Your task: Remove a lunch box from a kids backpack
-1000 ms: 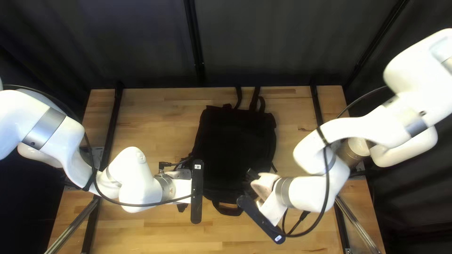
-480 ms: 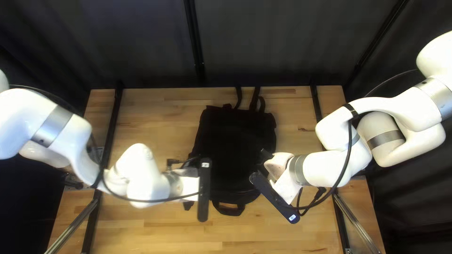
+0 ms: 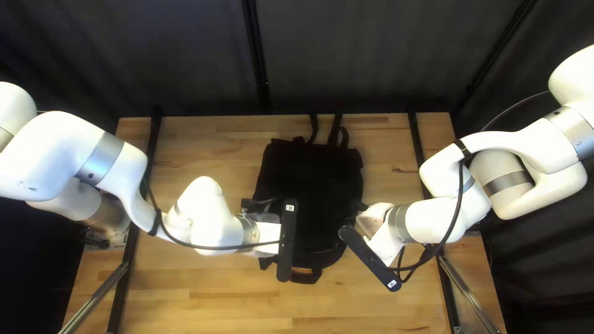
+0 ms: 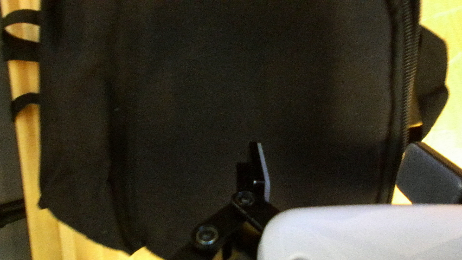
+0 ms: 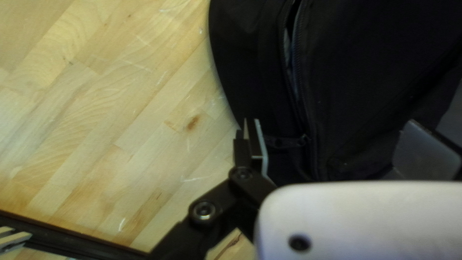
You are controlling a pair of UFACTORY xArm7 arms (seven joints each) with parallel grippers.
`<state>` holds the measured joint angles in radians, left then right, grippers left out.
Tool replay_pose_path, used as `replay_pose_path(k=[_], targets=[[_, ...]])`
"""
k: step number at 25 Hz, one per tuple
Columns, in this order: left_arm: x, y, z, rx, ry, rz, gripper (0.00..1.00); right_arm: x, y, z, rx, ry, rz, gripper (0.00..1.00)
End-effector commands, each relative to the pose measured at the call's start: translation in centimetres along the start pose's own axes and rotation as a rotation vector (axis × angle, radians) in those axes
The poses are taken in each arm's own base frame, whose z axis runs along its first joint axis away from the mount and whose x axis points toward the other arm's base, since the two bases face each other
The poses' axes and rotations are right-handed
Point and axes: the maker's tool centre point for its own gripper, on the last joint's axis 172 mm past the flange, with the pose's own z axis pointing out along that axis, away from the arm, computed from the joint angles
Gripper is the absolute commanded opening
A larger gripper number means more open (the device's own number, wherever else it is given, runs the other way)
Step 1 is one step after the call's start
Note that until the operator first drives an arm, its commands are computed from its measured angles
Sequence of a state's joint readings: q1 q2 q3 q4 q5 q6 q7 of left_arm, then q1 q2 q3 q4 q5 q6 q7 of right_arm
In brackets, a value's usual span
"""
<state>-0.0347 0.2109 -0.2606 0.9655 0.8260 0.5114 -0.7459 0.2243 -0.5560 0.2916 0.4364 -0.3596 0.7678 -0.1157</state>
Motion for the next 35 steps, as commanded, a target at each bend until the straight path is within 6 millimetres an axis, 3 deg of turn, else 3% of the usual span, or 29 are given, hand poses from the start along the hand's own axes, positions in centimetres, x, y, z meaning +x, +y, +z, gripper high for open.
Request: replay_pose_path(k=[1, 4, 10, 14, 16, 20, 24, 25, 28, 30, 31, 35], targets=[[0.8, 1.3, -0.2, -0.02, 0.005, 0.009, 1.0, 0.0, -0.3, 0.7, 0.004, 0.004, 0.008, 1.0], [1.0, 1.4, 0.0, -0.028, 0.005, 0.02, 1.0, 0.0, -0.4, 1.0, 0.005, 0.009, 0.012, 1.0], [0.3, -0.4, 1.3, -0.049, 0.002, 0.02, 1.0, -0.1, -0.5, 1.1, 0.007, 0.014, 0.008, 1.0], [0.3, -0.9, 1.1, -0.052, 0.0, 0.02, 1.0, 0.1, -0.4, 1.4, 0.01, 0.016, 0.007, 1.0], [0.4, -1.0, 1.0, -0.052, -0.001, 0.02, 0.91, 0.3, -0.4, 1.4, 0.011, 0.019, 0.007, 1.0], [0.7, -1.1, 1.0, -0.044, 0.0, 0.021, 0.97, 0.4, -0.3, 1.5, 0.012, 0.019, 0.003, 1.0], [0.4, -1.9, 0.7, -0.028, -0.004, 0.022, 0.94, 0.5, -0.4, 1.6, 0.013, 0.02, 0.0, 1.0], [0.3, -2.2, 0.6, -0.023, -0.005, 0.022, 0.91, 0.5, -0.4, 1.6, 0.014, 0.02, 0.0, 1.0], [0.3, -2.5, 0.3, -0.012, -0.008, 0.025, 0.66, 0.6, -0.4, 1.7, 0.015, 0.02, -0.001, 1.0], [0.4, -2.7, 0.1, -0.006, -0.01, 0.028, 0.37, 0.6, -0.4, 1.9, 0.016, 0.021, -0.003, 1.0], [0.5, -2.8, 0.1, -0.005, -0.01, 0.03, 0.14, 0.7, -0.4, 1.9, 0.017, 0.021, -0.003, 1.0], [0.5, -2.5, 0.4, -0.004, -0.007, 0.037, 0.02, 0.7, -0.4, 2.0, 0.018, 0.023, -0.005, 1.0]])
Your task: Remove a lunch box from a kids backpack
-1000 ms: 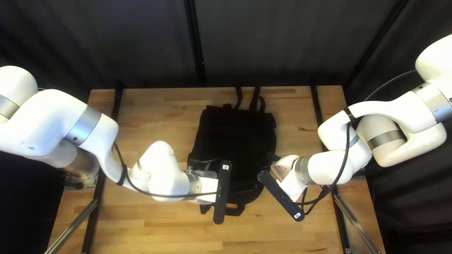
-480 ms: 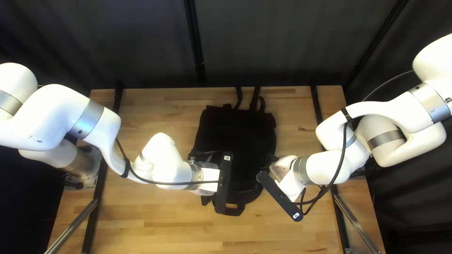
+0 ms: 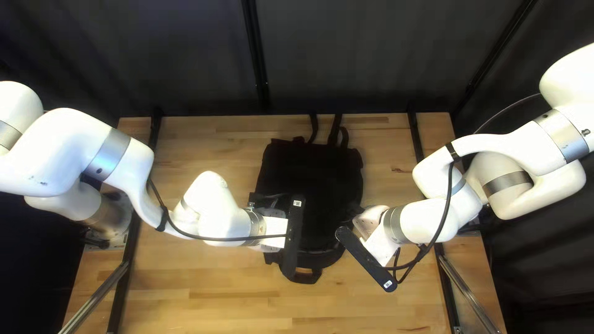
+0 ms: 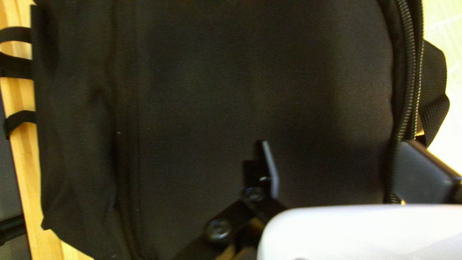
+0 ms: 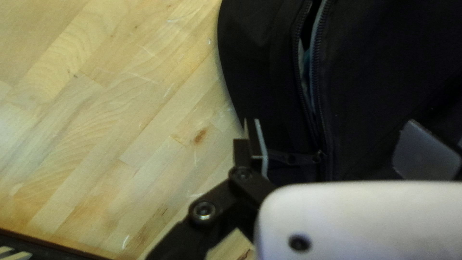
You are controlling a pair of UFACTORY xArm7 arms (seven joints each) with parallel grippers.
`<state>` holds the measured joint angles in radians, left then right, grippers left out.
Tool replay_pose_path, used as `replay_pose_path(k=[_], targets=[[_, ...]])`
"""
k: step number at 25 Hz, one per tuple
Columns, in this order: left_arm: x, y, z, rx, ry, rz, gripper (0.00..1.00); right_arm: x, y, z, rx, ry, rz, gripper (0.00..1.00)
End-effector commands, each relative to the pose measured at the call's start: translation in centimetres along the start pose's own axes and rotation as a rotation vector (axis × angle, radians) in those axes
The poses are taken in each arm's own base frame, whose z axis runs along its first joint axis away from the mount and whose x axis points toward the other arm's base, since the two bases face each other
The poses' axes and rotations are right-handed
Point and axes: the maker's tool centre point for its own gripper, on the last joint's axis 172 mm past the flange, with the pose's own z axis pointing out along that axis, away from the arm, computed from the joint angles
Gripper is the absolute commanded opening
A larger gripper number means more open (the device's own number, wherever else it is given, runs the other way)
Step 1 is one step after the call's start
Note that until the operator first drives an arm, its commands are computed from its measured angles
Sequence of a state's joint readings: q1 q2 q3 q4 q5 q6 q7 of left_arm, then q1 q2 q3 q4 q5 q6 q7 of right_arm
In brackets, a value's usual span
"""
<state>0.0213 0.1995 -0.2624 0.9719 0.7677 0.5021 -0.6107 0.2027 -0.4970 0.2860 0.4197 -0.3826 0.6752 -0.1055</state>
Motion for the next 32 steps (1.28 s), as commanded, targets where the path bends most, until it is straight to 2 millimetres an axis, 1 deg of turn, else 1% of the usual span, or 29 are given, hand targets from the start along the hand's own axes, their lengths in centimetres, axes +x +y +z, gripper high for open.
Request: replay_pose_path(k=[1, 5, 9, 12, 16, 19, 20, 22, 23, 27, 28, 30, 32], targets=[[0.0, 0.4, 0.4, -0.001, 0.005, 0.006, 0.0, 0.0, 0.0, 0.0, 0.001, 0.001, -0.001, 1.0], [0.3, 0.8, 0.5, -0.007, 0.014, 0.012, 0.0, 0.0, 0.0, 0.0, 0.002, 0.001, -0.001, 1.0], [0.6, 0.2, -0.5, -0.002, 0.014, 0.019, 0.0, 0.1, 0.0, 0.0, 0.003, 0.002, -0.002, 1.0], [1.1, -1.2, -1.6, 0.003, 0.009, 0.023, 0.0, 0.2, -0.2, 0.0, 0.004, 0.005, -0.005, 1.0], [2.3, -3.8, -4.1, 0.016, 0.005, 0.004, 0.0, 0.4, -0.8, -0.5, 0.001, 0.009, -0.011, 1.0], [2.7, -5.5, -4.8, 0.018, 0.002, -0.023, 0.0, 0.7, -1.3, -1.4, -0.006, 0.012, -0.014, 1.0], [2.7, -6.5, -4.9, 0.016, 0.002, -0.043, 0.0, 0.9, -1.4, -1.6, -0.009, 0.014, -0.016, 1.0], [2.4, -7.9, -4.9, 0.009, 0.007, -0.082, 0.0, 1.7, -1.6, -1.8, -0.014, 0.016, -0.023, 1.0], [2.3, -8.6, -4.9, 0.004, 0.01, -0.103, 0.0, 2.5, -1.8, -1.8, -0.017, 0.019, -0.032, 1.0], [2.4, -10.4, -4.8, -0.01, 0.022, -0.162, 0.0, 4.8, -1.8, -1.3, -0.019, 0.03, -0.066, 1.0], [2.5, -10.9, -4.7, -0.016, 0.027, -0.176, 0.0, 5.7, -1.7, -0.9, -0.018, 0.035, -0.08, 1.0], [2.6, -11.6, -4.7, -0.021, 0.032, -0.193, 0.0, 7.0, -1.4, 0.0, -0.017, 0.045, -0.099, 1.0], [2.6, -12.1, -4.7, -0.024, 0.035, -0.205, 0.0, 7.8, -1.0, 1.3, -0.015, 0.055, -0.111, 1.0]])
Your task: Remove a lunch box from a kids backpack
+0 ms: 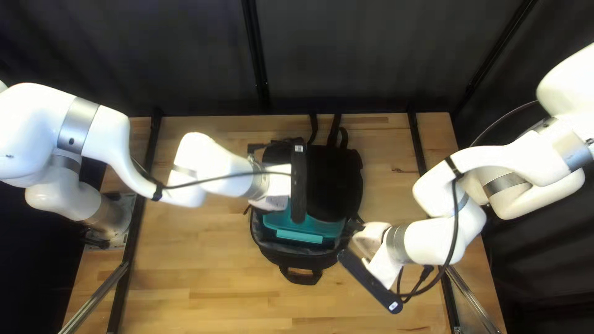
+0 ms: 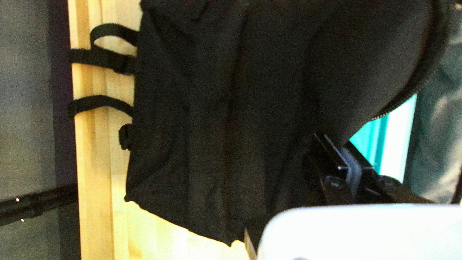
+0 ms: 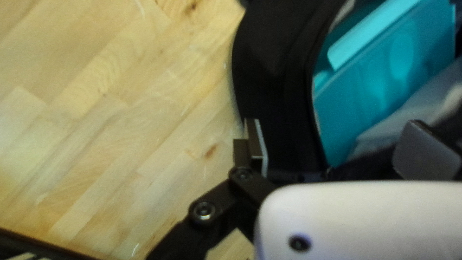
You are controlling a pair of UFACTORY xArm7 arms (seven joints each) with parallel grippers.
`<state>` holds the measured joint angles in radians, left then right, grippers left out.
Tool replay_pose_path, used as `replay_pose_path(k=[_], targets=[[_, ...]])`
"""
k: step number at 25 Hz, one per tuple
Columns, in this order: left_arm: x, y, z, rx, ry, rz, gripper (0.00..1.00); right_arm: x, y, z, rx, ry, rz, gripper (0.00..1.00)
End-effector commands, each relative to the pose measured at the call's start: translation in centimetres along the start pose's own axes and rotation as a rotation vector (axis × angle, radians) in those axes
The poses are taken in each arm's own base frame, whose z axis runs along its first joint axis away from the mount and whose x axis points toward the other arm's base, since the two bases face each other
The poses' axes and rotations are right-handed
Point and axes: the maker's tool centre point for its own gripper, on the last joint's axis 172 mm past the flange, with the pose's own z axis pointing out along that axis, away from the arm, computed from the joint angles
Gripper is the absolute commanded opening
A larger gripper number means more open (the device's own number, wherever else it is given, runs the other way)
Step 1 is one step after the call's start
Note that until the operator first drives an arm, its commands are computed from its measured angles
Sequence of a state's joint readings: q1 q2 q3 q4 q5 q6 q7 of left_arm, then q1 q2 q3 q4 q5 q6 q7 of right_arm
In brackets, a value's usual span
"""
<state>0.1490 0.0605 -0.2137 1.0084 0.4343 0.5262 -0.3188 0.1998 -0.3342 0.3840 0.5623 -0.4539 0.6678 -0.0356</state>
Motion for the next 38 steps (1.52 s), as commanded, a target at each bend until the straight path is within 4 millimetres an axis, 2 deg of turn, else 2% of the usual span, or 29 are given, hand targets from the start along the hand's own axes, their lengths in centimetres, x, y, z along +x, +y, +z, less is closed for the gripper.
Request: replay_pose_path(k=[1, 6, 10, 11, 12, 13, 14, 15, 20, 27, 31, 38], targets=[[0.4, -1.3, 0.0, -0.006, 0.01, -0.031, 0.0, 2.0, 1.1, 2.6, 0.001, 0.03, -0.03, 1.0], [0.5, -2.1, -0.1, -0.009, 0.026, -0.057, 0.0, 2.7, 2.1, 6.0, 0.008, 0.061, -0.035, 1.0], [0.6, -2.2, -0.2, -0.006, 0.037, -0.068, 0.0, 2.5, 2.1, 7.5, 0.009, 0.074, -0.027, 0.99], [0.7, -2.1, -0.3, -0.005, 0.039, -0.069, 0.0, 2.4, 2.0, 7.8, 0.009, 0.076, -0.023, 0.82], [0.7, -2.1, -0.4, -0.004, 0.04, -0.069, 0.0, 2.3, 1.9, 7.9, 0.007, 0.078, -0.02, 0.77], [0.8, -2.1, -0.5, -0.003, 0.041, -0.069, 0.0, 2.2, 1.8, 8.0, 0.007, 0.078, -0.018, 0.34], [0.9, -2.2, -0.6, -0.002, 0.041, -0.07, 0.0, 2.0, 1.5, 8.2, 0.005, 0.079, -0.015, 0.1], [1.0, -2.3, -0.6, -0.001, 0.041, -0.07, 0.0, 2.0, 1.4, 8.3, 0.005, 0.08, -0.013, 0.0], [1.4, -3.1, -1.0, 0.002, 0.039, -0.075, 0.0, 2.1, 0.1, 8.6, 0.005, 0.086, -0.009, 0.0], [1.7, -5.1, -1.3, -0.004, 0.032, -0.114, 0.0, 2.3, -2.5, 7.9, 0.015, 0.086, -0.011, 0.0], [1.6, -6.5, -1.5, -0.014, 0.024, -0.156, 0.0, 2.0, -3.9, 7.3, 0.028, 0.076, -0.02, 0.0], [1.9, -7.8, -2.1, -0.019, 0.004, -0.184, 0.0, 1.0, -6.0, 6.1, 0.053, 0.049, -0.037, 0.0]])
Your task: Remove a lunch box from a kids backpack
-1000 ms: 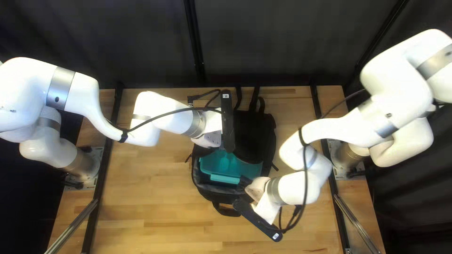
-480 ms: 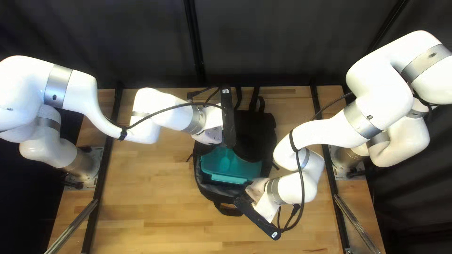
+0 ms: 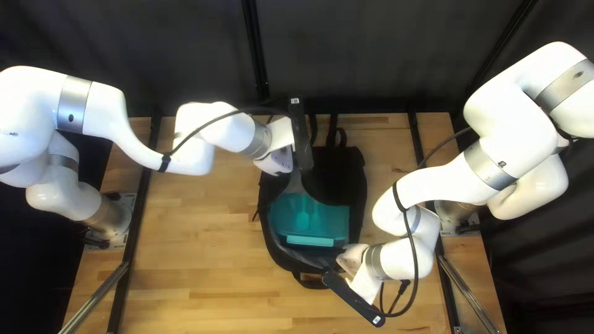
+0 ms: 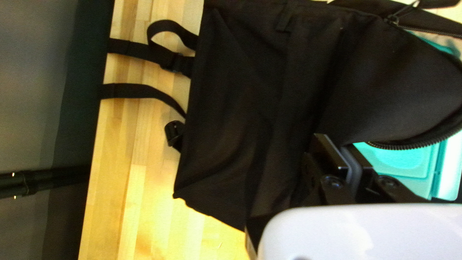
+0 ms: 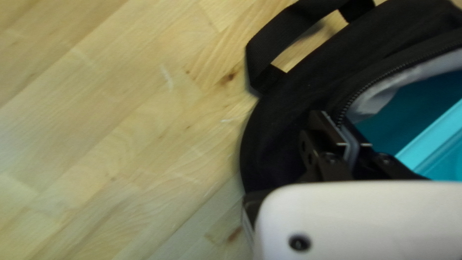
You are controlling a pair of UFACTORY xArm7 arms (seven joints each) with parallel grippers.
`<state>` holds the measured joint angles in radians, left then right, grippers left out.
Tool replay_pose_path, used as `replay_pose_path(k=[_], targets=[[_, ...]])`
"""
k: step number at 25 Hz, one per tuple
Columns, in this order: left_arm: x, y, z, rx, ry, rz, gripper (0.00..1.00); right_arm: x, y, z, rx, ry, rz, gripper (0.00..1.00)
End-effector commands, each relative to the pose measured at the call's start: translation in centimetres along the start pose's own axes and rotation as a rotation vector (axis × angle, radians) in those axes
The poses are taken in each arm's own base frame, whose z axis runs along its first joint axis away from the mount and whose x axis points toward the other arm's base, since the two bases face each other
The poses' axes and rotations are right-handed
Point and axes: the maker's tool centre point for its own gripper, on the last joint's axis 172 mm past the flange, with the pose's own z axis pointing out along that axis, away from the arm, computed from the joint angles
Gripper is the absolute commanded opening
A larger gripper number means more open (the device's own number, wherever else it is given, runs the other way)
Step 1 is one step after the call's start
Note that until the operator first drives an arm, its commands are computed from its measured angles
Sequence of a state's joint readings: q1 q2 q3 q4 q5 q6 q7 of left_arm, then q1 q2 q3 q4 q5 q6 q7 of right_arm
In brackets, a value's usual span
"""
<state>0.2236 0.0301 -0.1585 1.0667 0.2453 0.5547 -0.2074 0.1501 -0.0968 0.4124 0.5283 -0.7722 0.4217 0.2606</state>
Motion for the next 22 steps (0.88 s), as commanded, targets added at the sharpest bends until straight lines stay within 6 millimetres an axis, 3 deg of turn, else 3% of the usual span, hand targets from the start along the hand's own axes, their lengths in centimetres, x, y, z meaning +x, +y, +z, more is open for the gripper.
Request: replay_pose_path(k=[1, 4, 5, 6, 7, 18, 22], targets=[[0.2, -0.6, -0.2, -0.002, -0.013, -0.011, 0.0, -0.7, -1.1, -0.7, 0.013, -0.018, -0.013, 0.0], [0.3, -0.2, 0.0, -0.006, -0.017, -0.016, 0.0, -1.1, -1.1, -1.0, 0.017, -0.028, -0.014, 0.0], [0.4, 0.2, 0.2, -0.011, -0.017, -0.017, 0.0, -1.1, -0.9, -1.2, 0.017, -0.03, -0.014, 0.2], [0.6, 0.5, 0.3, -0.015, -0.016, -0.017, 0.0, -1.1, -0.7, -1.4, 0.015, -0.032, -0.015, 0.71], [0.7, 0.8, 0.5, -0.018, -0.015, -0.018, 0.0, -0.9, -0.3, -1.7, 0.012, -0.036, -0.016, 1.0], [0.9, 1.6, 0.9, -0.049, -0.001, -0.047, 0.0, 1.2, 5.2, -4.4, -0.089, -0.136, -0.019, 1.0], [0.9, 1.4, 1.0, -0.051, -0.001, -0.052, 0.0, 0.8, 7.4, -3.9, -0.135, -0.167, -0.016, 1.0]])
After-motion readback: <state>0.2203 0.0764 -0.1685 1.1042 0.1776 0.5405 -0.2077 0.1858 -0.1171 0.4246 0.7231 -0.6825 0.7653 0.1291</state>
